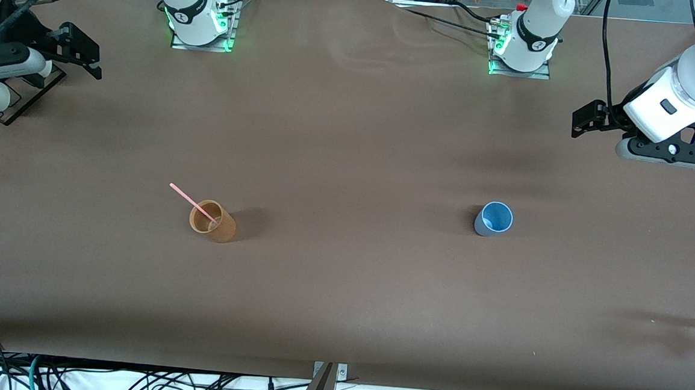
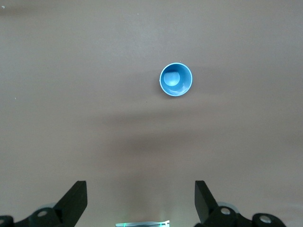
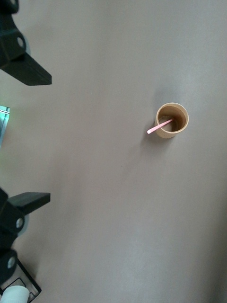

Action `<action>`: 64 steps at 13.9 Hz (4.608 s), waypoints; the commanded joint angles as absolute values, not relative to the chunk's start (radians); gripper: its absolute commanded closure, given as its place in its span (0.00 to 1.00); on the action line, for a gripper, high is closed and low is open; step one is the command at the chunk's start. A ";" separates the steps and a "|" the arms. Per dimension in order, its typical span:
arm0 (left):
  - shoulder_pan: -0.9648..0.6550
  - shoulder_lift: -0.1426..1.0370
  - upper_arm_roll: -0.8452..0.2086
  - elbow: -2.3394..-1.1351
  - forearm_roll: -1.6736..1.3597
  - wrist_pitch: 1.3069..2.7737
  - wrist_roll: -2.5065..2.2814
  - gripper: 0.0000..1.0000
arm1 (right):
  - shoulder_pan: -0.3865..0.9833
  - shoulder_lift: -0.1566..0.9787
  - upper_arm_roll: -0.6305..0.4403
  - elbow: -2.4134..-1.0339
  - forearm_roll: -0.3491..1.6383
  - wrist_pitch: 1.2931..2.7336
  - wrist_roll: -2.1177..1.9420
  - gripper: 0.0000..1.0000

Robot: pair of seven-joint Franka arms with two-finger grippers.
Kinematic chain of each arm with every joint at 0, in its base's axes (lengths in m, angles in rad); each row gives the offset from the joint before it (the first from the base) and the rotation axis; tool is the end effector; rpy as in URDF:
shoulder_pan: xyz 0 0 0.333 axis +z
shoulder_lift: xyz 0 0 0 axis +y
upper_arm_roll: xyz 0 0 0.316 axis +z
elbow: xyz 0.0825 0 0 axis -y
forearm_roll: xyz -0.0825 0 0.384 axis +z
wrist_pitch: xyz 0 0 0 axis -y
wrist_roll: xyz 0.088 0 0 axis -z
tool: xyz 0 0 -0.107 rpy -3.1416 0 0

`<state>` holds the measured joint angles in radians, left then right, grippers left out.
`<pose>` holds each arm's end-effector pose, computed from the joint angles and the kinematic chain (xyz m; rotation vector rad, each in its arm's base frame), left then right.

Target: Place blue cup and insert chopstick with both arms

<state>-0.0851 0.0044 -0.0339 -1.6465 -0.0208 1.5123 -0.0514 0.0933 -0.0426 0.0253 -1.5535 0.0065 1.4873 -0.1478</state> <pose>0.5415 -0.0671 0.5820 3.1231 -0.1053 -0.2189 0.5289 0.0641 0.6485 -3.1078 -0.4171 0.0369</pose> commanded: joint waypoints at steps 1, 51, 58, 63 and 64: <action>-0.071 0.018 -0.044 -1.618 -0.025 1.497 -0.034 0.00 | 0.094 -0.060 0.038 -1.566 0.023 1.509 -0.135 0.00; -0.146 0.448 -0.126 -1.815 0.089 2.165 0.074 1.00 | 0.090 0.104 0.103 -1.779 0.020 1.856 -0.161 0.00; -0.328 0.554 -0.298 -1.657 0.089 2.129 -0.429 1.00 | 0.087 0.325 0.155 -1.779 0.011 2.032 -0.196 0.01; -0.434 0.659 -0.298 -1.592 0.095 2.134 -0.600 1.00 | 0.087 0.350 0.155 -1.793 0.008 2.062 -0.241 0.34; -0.434 0.673 -0.298 -1.592 0.100 2.134 -0.600 1.00 | 0.087 0.356 0.155 -1.793 0.008 2.066 -0.255 0.48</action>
<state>-0.4377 0.6280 -0.3060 -1.6397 0.0837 2.1493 -0.5906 0.0954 0.3498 0.1464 -1.7903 0.0105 2.0525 -0.2229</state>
